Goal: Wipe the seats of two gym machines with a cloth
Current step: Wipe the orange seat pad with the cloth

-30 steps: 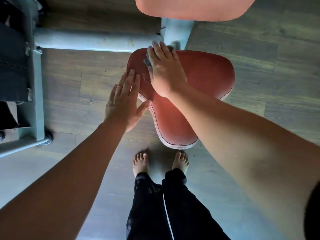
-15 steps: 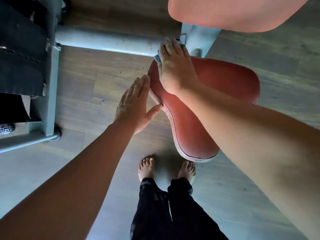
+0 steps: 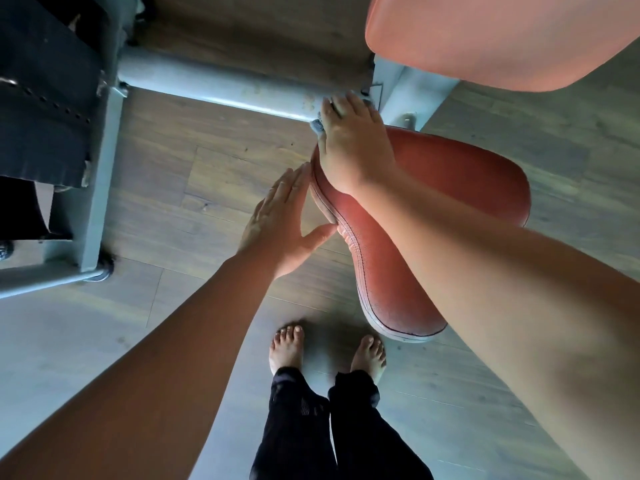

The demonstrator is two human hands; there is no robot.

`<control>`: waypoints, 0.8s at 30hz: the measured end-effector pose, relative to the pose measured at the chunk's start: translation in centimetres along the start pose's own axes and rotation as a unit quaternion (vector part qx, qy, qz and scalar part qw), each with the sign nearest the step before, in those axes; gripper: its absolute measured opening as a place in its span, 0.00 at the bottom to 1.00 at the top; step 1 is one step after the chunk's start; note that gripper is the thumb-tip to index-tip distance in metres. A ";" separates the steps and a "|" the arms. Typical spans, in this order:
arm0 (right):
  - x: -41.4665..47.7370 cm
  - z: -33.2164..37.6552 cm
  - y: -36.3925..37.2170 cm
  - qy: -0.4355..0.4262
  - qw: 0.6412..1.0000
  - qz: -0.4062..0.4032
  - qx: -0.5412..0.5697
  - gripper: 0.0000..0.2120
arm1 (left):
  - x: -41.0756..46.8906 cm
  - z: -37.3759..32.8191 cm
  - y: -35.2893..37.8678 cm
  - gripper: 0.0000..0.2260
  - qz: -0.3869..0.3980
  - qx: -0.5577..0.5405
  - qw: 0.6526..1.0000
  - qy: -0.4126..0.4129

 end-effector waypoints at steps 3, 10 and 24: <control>-2.6 0.9 -0.2 -0.015 1.000 -0.024 -0.008 0.26 | -0.3 0.2 0.6 0.45 0.004 -0.011 1.000 -0.013; -5.9 1.8 0.5 -0.125 0.992 0.000 -0.012 0.26 | -0.5 0.2 1.2 0.45 -0.013 -0.008 0.999 -0.029; -2.9 0.4 -0.3 -0.055 0.998 0.007 0.023 0.25 | -1.7 -0.9 1.6 0.47 -0.014 -0.035 0.999 -0.029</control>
Point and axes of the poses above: each hand's wrist, its own x-axis towards the middle knuckle, its own y-axis out of the palm, z = x × y, the point moved 9 cm from there along x, towards the middle knuckle, and after that the axes turned 4 degrees about y, right-handed, at the moved point
